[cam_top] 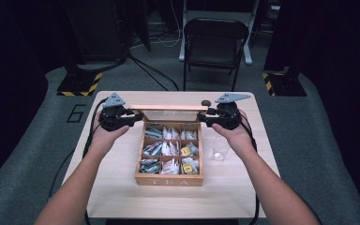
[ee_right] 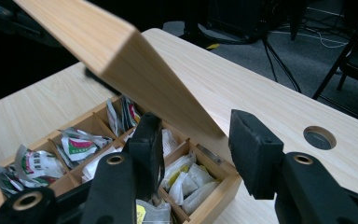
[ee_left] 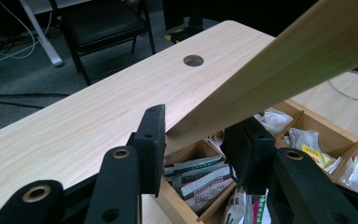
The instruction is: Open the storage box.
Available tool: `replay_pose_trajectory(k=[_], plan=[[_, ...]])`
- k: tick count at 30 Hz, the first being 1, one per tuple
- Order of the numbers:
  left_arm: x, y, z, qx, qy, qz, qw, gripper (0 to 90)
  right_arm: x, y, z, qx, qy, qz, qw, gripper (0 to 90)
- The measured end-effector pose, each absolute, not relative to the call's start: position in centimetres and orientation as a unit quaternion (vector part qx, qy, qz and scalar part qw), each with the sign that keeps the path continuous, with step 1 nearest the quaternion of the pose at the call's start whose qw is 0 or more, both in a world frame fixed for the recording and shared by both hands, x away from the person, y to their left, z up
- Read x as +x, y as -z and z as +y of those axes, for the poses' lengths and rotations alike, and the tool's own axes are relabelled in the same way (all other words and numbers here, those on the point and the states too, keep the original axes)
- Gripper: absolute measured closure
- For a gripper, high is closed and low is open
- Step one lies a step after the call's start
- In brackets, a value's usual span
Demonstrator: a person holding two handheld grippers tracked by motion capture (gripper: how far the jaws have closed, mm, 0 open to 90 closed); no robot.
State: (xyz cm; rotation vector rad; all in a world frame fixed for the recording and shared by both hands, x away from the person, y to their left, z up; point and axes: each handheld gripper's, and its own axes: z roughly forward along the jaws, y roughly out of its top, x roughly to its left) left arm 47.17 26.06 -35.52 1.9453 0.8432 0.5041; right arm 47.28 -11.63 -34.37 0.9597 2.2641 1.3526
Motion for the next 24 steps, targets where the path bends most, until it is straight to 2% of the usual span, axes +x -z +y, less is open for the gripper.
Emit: replay_pose_trajectory(k=[24], plan=[[48.5, 35.0, 26.1, 0.795, -0.200, 0.341, 0.460, 60.4, 49.2, 35.9, -11.2, 0.357, -0.476, 0.785, 0.170, 56.6]])
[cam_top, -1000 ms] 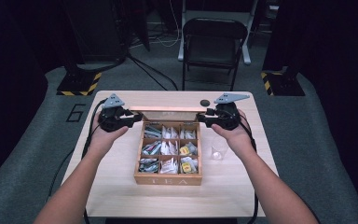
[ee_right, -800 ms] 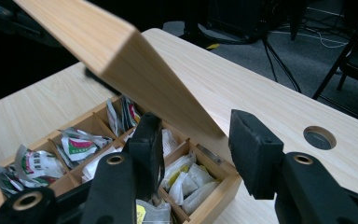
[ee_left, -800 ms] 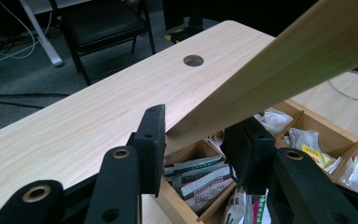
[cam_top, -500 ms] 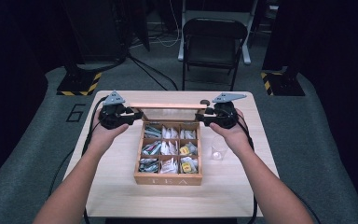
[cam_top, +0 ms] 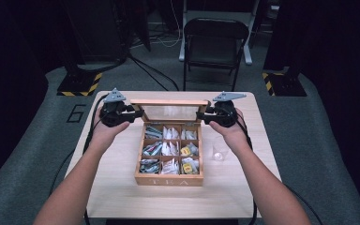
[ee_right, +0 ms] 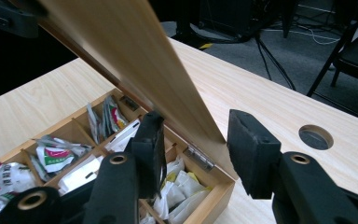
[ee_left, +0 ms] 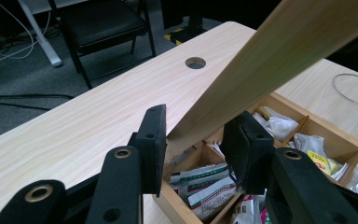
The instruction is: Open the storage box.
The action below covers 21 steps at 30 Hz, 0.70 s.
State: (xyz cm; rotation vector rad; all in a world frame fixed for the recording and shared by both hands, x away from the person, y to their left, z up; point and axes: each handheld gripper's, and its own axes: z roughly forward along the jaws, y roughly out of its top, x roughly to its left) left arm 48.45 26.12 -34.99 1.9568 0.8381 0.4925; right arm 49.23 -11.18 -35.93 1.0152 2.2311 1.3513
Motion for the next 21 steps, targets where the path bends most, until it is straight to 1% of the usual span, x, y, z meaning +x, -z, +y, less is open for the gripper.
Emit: replay_pose_trajectory(k=[9, 21], plan=[[49.1, 35.2, 26.2, 0.788, -0.201, 0.343, 0.470, 60.3, 50.0, 35.8, -11.1, 0.362, -0.475, 0.784, 0.170, 57.7], [50.7, 36.8, 25.9, 0.790, -0.195, 0.354, 0.462, 59.9, 50.5, 35.7, -11.0, 0.368, -0.479, 0.778, 0.172, 58.6]])
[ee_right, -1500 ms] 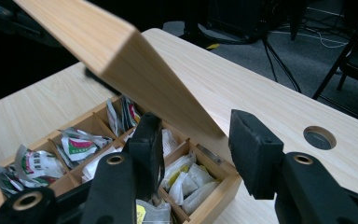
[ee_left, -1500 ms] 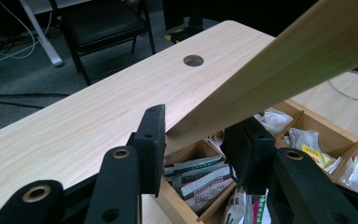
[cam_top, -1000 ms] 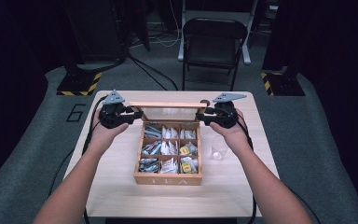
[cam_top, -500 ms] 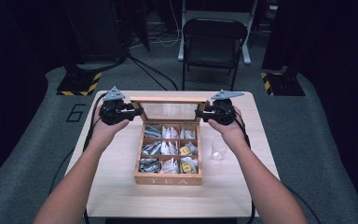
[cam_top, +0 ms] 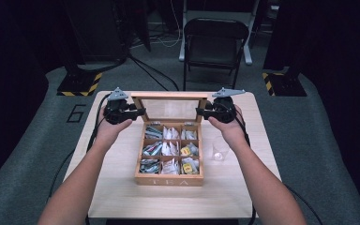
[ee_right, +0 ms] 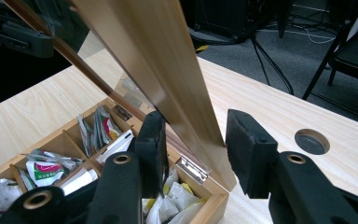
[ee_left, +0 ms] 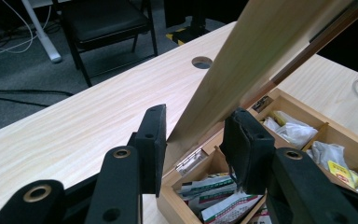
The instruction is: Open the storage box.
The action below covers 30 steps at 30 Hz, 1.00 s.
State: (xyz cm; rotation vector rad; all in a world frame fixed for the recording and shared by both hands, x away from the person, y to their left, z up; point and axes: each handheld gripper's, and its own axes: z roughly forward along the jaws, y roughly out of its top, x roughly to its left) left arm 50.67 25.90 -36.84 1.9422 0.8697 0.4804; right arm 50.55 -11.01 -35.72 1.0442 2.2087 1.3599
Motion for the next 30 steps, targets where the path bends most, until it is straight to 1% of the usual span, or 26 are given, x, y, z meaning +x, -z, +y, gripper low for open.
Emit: replay_pose_trajectory(k=[9, 15, 30], plan=[[51.2, 37.1, 25.9, 0.788, -0.193, 0.360, 0.461, 61.5, 51.1, 35.6, -10.8, 0.374, -0.473, 0.778, 0.175, 59.3], [51.5, 37.0, 25.8, 0.787, -0.195, 0.364, 0.458, 62.3, 51.5, 36.1, -10.8, 0.380, -0.466, 0.779, 0.176, 57.8], [52.2, 37.0, 25.7, 0.783, -0.198, 0.373, 0.457, 63.5, 52.2, 36.9, -10.7, 0.395, -0.459, 0.776, 0.176, 62.2]])
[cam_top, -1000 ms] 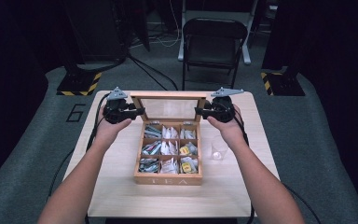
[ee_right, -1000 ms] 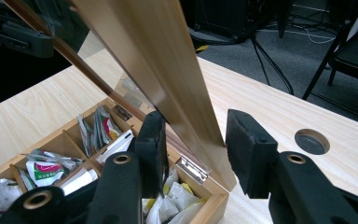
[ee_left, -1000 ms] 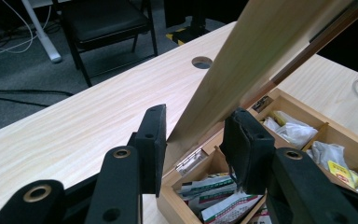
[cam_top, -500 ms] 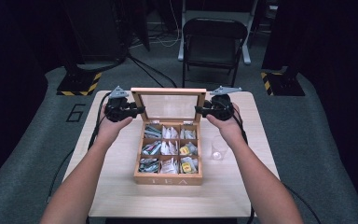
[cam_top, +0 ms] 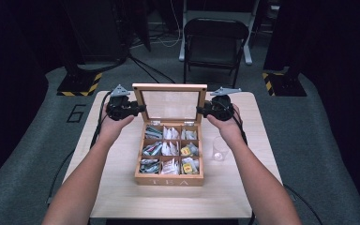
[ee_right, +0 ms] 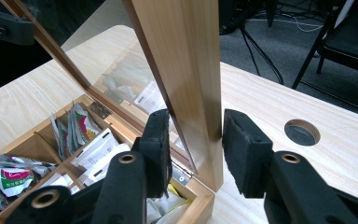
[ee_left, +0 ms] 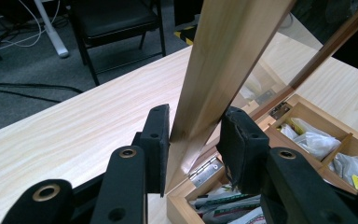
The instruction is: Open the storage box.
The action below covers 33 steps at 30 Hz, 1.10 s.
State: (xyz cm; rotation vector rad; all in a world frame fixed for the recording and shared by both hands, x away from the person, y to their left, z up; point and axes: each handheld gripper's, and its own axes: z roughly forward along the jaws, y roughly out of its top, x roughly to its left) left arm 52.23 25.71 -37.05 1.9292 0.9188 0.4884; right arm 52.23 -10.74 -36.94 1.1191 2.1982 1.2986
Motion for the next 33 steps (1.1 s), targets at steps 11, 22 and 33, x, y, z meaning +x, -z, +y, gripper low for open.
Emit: replay_pose_trajectory(k=[11, 22, 33], plan=[[52.6, 37.4, 25.7, 0.783, -0.191, 0.377, 0.457, 63.2, 52.6, 36.9, -10.9, 0.395, -0.457, 0.778, 0.172, 63.2], [53.3, 38.0, 25.5, 0.786, -0.196, 0.384, 0.443, 64.5, 52.9, 37.1, -10.9, 0.405, -0.451, 0.776, 0.174, 60.7], [54.0, 38.0, 25.5, 0.784, -0.191, 0.389, 0.444, 65.1, 52.0, 37.2, -12.1, 0.414, -0.447, 0.773, 0.176, 56.2]])
